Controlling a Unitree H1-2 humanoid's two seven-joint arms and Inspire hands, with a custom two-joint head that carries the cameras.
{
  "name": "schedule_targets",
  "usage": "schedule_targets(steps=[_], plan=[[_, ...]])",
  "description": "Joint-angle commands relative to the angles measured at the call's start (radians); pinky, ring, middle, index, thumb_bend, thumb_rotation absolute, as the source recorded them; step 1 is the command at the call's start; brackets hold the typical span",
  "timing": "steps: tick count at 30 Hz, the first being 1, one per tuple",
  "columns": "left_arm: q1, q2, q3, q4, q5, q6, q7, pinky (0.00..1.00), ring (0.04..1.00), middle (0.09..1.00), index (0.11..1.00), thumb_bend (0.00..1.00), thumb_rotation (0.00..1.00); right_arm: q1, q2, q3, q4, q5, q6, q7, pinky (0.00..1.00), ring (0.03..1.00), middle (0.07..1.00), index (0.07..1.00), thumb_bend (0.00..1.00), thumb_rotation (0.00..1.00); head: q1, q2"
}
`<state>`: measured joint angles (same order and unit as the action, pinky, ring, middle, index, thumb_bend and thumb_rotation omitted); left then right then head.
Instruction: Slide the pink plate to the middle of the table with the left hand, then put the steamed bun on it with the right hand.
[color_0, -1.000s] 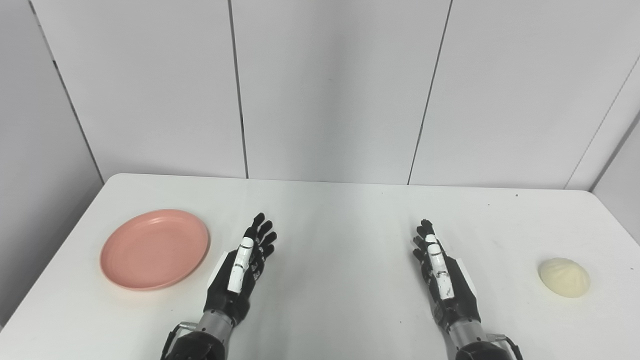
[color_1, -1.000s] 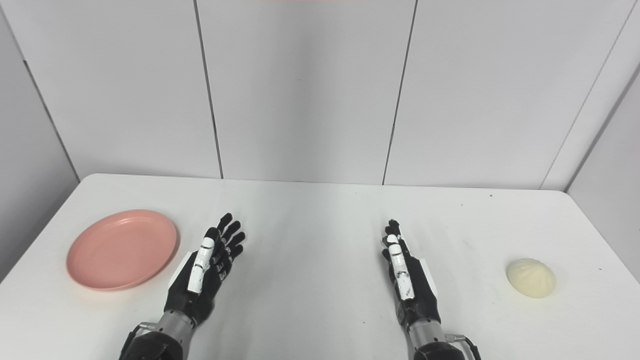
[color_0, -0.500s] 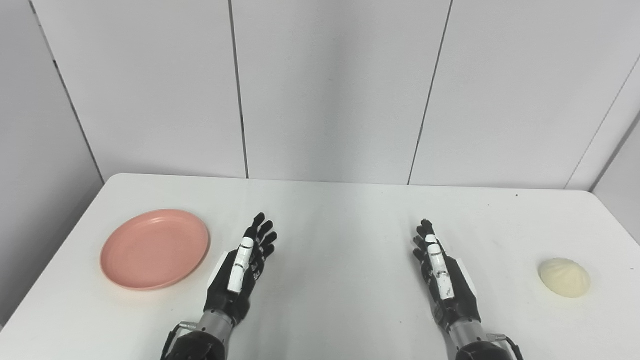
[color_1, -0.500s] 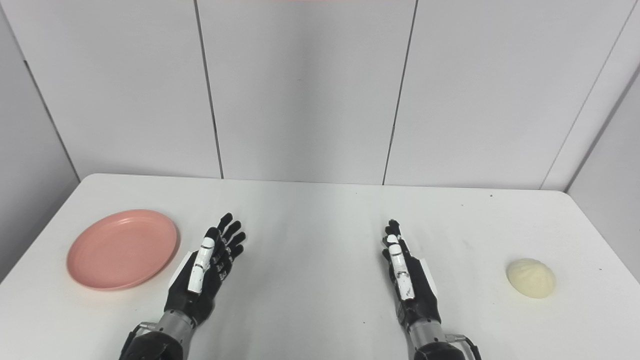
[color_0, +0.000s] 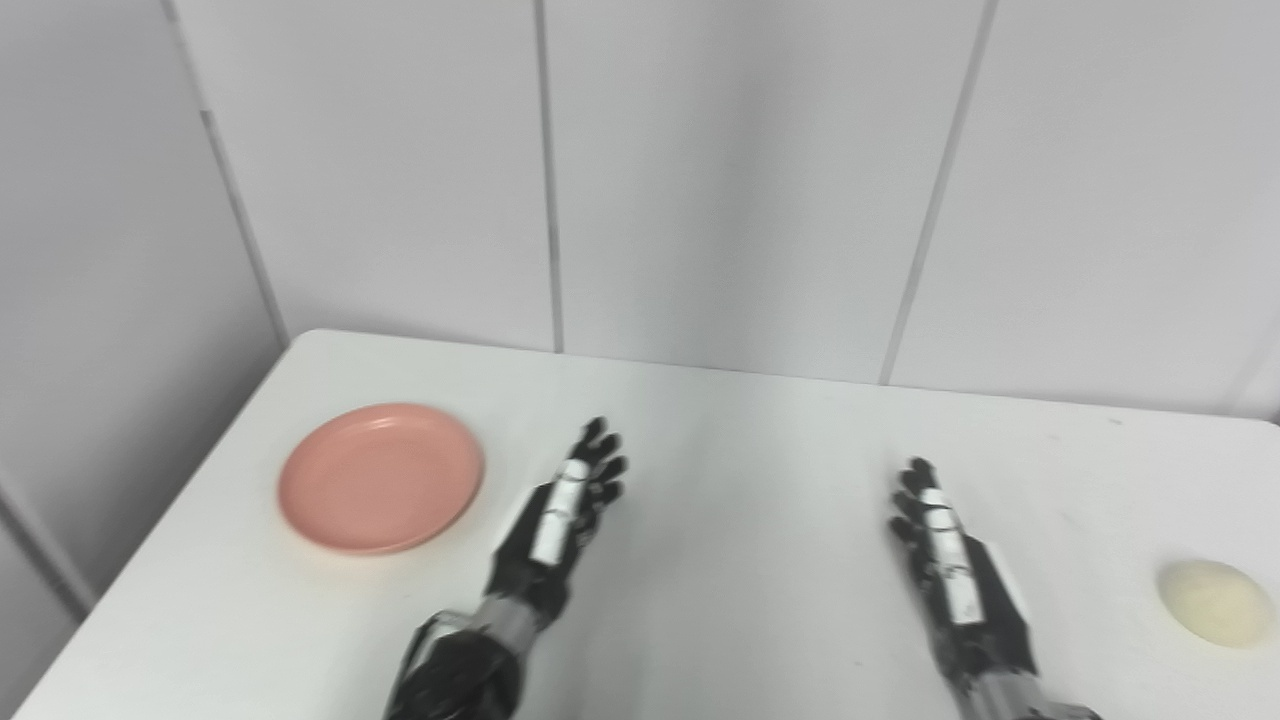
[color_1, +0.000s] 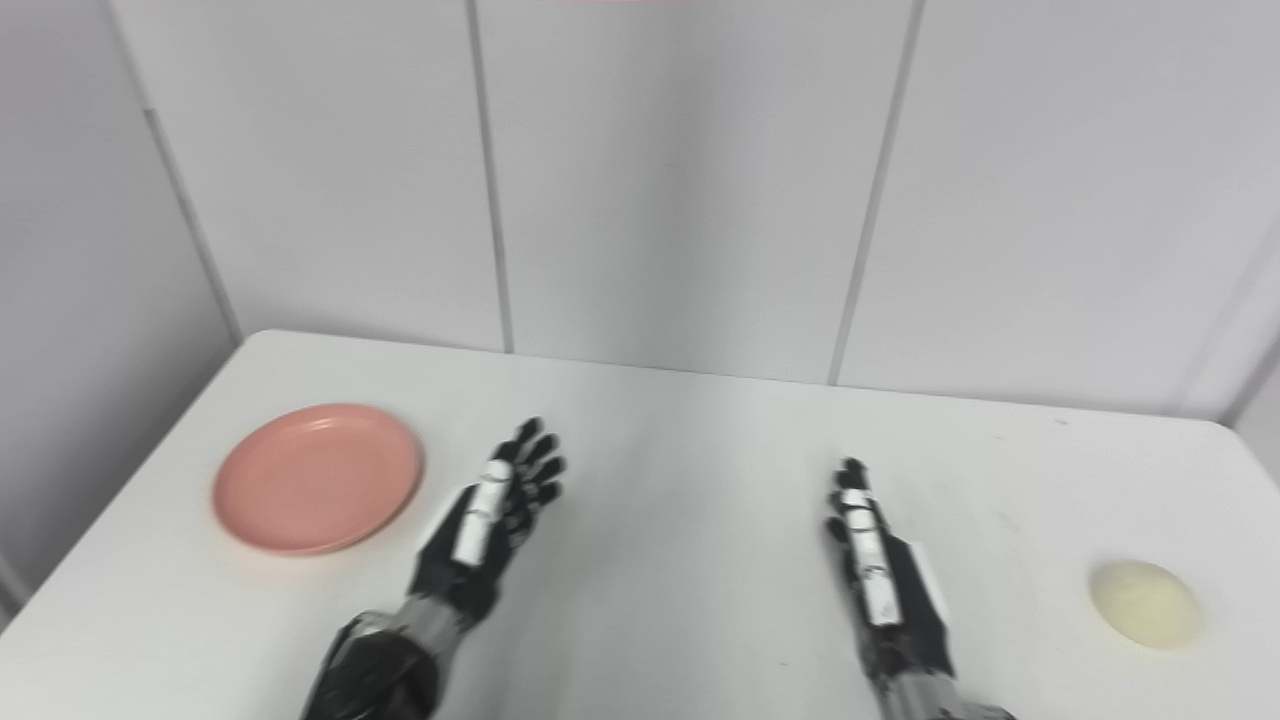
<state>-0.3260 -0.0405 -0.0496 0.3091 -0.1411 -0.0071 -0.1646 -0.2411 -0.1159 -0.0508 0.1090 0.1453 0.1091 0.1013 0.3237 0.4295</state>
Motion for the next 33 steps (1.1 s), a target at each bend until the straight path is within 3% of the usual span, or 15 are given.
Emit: schedule_targets(steps=[1, 9, 21, 28, 33], plan=[[0.049, -0.008, -0.011, 0.073, 0.020, 0.041, 0.013, 0.99, 0.982, 1.000, 1.000, 0.57, 1.00, 0.002, -0.013, -0.010, -0.001, 0.008, 0.049, 0.004, 1.00, 1.000, 1.000, 1.000, 0.17, 1.00, 0.002, -0.001], [0.045, -0.016, -0.009, 0.073, 0.029, 0.048, 0.017, 0.99, 0.985, 0.999, 1.000, 0.57, 1.00, -0.002, -0.023, -0.008, 0.003, 0.014, 0.037, 0.023, 1.00, 1.000, 1.000, 1.000, 0.13, 1.00, 0.000, 0.001], [0.040, -0.020, -0.003, 0.038, 0.020, 0.040, 0.015, 1.00, 0.988, 1.000, 1.000, 0.56, 1.00, -0.004, -0.017, -0.011, -0.016, 0.009, 0.075, 0.004, 1.00, 1.000, 1.000, 1.000, 0.13, 1.00, -0.003, 0.006], [0.015, -0.027, 0.006, -0.055, 0.016, 0.062, 0.030, 1.00, 0.976, 0.993, 1.000, 0.57, 1.00, -0.020, -0.021, -0.013, 0.021, 0.010, 0.051, 0.013, 1.00, 1.000, 1.000, 1.000, 0.14, 1.00, 0.000, -0.004], [-0.018, -0.037, 0.022, -0.184, 0.002, 0.097, 0.052, 0.97, 0.959, 0.974, 0.986, 0.60, 1.00, -0.028, -0.022, -0.021, 0.032, 0.018, 0.054, 0.015, 1.00, 1.000, 1.000, 1.000, 0.13, 1.00, 0.008, -0.010]])
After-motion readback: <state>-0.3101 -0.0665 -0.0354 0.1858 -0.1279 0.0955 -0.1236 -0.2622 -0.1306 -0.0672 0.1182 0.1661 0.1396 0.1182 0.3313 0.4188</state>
